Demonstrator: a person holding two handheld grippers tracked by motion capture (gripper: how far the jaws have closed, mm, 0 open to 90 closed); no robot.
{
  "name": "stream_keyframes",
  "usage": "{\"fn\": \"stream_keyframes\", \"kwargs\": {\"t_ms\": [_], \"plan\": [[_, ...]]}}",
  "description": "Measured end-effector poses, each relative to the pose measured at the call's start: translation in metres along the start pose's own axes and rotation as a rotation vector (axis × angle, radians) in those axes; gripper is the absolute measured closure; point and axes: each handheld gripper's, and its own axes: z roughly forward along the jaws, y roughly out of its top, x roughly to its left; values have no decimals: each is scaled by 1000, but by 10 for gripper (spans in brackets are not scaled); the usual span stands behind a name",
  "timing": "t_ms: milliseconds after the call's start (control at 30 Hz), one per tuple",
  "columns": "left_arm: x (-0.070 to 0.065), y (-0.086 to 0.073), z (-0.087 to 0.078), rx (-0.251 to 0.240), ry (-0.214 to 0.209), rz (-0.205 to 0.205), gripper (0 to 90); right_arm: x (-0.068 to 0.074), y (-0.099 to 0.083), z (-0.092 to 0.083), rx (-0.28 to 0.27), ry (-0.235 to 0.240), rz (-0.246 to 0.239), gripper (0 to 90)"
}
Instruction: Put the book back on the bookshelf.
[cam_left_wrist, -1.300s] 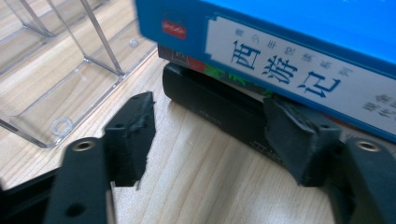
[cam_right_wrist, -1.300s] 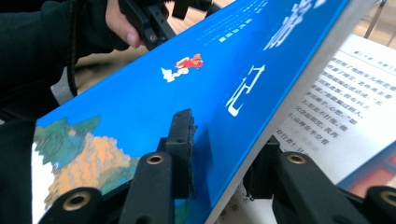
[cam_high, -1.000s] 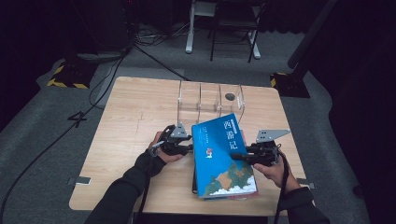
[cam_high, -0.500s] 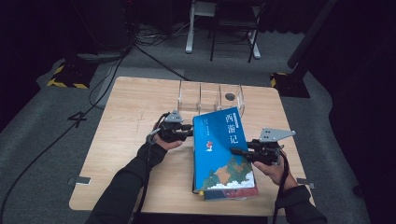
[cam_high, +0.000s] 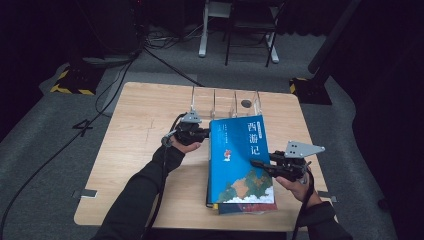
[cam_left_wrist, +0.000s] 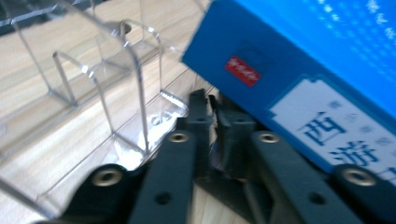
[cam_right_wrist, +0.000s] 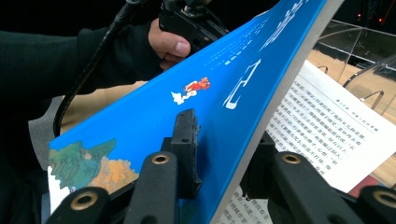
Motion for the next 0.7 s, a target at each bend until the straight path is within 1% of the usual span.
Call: {"fn": "stream_keyframes", "kwargs": {"t_ms": [67, 133, 167, 233, 267, 333, 400, 433, 467, 500, 567, 667, 700], "plan": [[0, 4, -3, -12, -21, -2, 896, -1, 3, -3, -1, 13, -5, 696], [-2, 10, -4, -13, -21, 21, 897, -1, 5, -5, 10, 23, -15, 683], [-2, 10, -4, -13, -21, 21, 898, -1, 5, -5, 10, 23, -15, 683], [-4, 14, -5, -12, -23, 30, 898, -3, 8, -5, 26, 38, -18, 671], [-5, 16, -6, -8, -25, 41, 898, -4, 9, -5, 33, 45, -21, 669], [-5, 18, -7, -19, -40, 46, 898, -7, 12, -4, 44, 69, -9, 660], [-8, 23, -7, -25, -40, 57, 898, -9, 15, -2, 52, 85, -1, 661], [-10, 26, -8, -25, -37, 68, 899, -10, 16, -2, 61, 85, -2, 663], [-11, 28, -9, -23, -41, 68, 899, -12, 18, -3, 68, 87, 1, 671], [-11, 29, -9, -18, -40, 77, 899, -12, 19, -3, 70, 86, 3, 679], [-13, 32, -9, -20, -36, 82, 899, -12, 20, -4, 73, 81, -9, 693], [-13, 38, -13, -42, -31, 85, 899, -9, 22, -5, 69, 49, -34, 716], [-14, 41, -15, -51, -26, 92, 900, -8, 22, -5, 59, 40, -36, 724]]}}
